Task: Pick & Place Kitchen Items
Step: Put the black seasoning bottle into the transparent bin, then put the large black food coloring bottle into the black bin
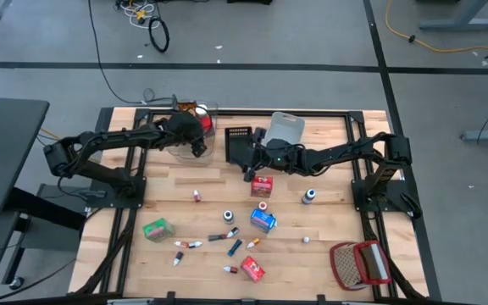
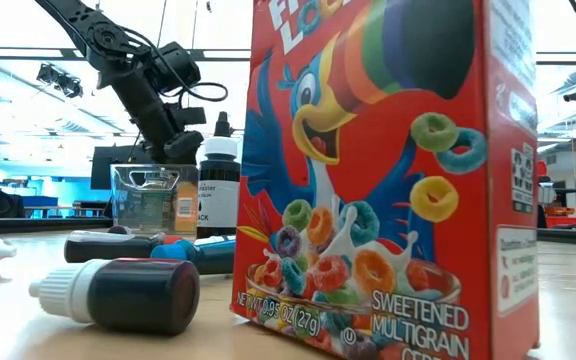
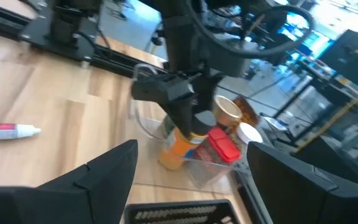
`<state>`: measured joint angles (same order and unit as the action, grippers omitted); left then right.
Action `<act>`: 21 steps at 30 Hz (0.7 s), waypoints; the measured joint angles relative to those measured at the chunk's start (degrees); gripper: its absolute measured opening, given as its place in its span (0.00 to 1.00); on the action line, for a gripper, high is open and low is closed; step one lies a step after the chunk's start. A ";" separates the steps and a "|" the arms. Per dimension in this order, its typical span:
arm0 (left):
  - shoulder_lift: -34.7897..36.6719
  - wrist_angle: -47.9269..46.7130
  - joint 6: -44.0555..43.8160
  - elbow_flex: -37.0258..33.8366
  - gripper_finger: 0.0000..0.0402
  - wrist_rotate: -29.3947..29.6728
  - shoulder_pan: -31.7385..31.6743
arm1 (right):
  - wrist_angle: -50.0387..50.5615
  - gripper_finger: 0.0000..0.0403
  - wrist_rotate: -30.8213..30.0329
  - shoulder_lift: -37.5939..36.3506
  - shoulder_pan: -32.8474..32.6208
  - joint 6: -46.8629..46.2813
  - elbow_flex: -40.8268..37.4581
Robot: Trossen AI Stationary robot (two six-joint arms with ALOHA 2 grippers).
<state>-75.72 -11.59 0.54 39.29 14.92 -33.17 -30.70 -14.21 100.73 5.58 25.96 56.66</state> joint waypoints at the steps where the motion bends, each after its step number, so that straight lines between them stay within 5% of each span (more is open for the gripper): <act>1: 0.00 0.06 0.48 0.02 0.74 1.05 0.02 | -0.04 0.78 0.71 0.00 0.00 -0.01 0.00; 8: 0.00 0.17 4.32 0.02 0.78 12.64 0.00 | -0.07 0.78 1.74 0.00 0.00 0.00 0.00; 21: 3.24 0.68 6.70 0.06 0.78 14.96 4.17 | -0.09 0.78 3.78 0.00 0.02 -0.03 0.00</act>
<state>-72.48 -10.91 7.23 39.35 29.89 -29.00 -30.79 -10.43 100.73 5.61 25.93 56.66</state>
